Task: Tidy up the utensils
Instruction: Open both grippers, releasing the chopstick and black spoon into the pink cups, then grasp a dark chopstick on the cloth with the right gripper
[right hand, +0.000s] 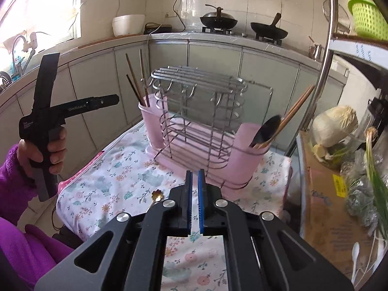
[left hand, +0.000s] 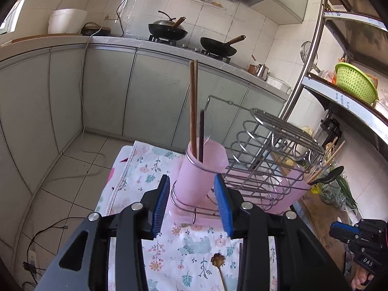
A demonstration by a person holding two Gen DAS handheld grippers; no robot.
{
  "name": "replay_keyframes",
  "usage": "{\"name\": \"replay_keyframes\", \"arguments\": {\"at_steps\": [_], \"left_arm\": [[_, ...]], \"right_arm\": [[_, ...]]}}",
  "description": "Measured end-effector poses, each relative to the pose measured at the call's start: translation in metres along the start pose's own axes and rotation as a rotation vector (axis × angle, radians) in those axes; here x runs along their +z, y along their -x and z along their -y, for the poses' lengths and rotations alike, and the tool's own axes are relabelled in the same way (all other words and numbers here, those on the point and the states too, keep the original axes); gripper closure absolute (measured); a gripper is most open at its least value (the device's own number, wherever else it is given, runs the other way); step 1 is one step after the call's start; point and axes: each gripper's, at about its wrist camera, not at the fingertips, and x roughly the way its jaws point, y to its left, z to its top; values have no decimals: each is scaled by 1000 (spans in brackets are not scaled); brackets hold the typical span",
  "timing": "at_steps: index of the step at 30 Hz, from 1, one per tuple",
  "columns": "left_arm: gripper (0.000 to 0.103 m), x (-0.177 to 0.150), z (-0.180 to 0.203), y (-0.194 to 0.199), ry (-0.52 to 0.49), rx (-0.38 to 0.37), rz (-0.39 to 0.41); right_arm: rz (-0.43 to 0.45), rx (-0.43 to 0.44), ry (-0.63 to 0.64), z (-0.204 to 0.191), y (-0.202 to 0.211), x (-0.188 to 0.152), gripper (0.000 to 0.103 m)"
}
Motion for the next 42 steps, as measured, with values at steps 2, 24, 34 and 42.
{"name": "replay_keyframes", "arguments": {"at_steps": [2,24,34,42], "left_arm": [[66,-7,1,-5,-4,12,-24],[66,-69,-16,-48,-1,64,-213],[66,-86,-30,-53,39,29,-254],[66,-94,-34,-48,49,9,-270]], "right_arm": [[-27,35,-42,-4,-14,-10,99],[-302,102,-331,-11,-125,-56,99],[-330,94,-450,8,-136,-59,99],[-396,199,-603,22,-163,-51,99]]}}
